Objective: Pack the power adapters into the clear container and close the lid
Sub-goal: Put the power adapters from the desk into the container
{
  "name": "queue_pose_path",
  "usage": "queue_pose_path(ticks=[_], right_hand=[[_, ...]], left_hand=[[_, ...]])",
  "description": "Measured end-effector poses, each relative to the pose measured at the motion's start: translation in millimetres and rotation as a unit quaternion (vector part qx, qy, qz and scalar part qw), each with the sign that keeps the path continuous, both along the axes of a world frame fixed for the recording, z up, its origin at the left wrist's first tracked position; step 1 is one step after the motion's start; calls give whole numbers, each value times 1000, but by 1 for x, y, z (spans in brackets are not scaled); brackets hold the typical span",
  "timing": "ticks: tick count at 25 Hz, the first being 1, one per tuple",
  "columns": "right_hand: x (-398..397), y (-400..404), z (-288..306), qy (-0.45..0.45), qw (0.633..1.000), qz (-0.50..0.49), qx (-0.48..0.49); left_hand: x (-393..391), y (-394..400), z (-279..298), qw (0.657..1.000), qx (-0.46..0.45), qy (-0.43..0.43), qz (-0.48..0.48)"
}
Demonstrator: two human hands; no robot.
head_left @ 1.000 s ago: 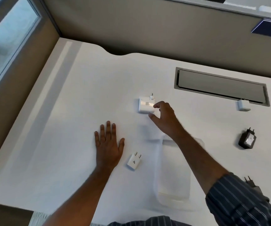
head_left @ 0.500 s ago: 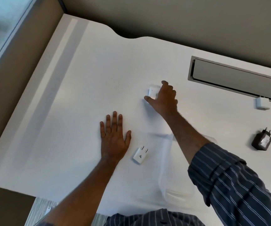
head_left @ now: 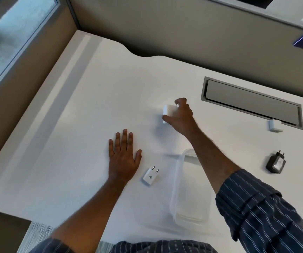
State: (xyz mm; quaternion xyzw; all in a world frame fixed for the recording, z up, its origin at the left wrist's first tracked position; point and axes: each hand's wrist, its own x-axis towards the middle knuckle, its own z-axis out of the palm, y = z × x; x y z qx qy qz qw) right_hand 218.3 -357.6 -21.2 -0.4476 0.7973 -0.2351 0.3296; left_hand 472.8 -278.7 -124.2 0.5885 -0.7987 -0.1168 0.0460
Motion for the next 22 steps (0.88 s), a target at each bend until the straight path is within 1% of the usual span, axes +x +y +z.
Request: queue_pose_path(ticks=[5,9,12,15,18,22], right_hand=[[-1,50,58,-38,998,10,-55],[-7,99,98,-37,996,45,-68],[-13,141,111,-15,995,76,-60],[-19,177,110,4,995,91,-31],[-23,211,102,3,995,99,4],[-22,242,86,12,986,152,67]], left_hand=[[0,-1,7,1000,28,5,-10],[6,-8,13,996,90,6,-18],[12,-18,22,989,140,2,-38],[14,-23,37,983,174,13,-51],[7,-12,54,984,157,58,-65],[-14,22,81,976,113,173,-74]])
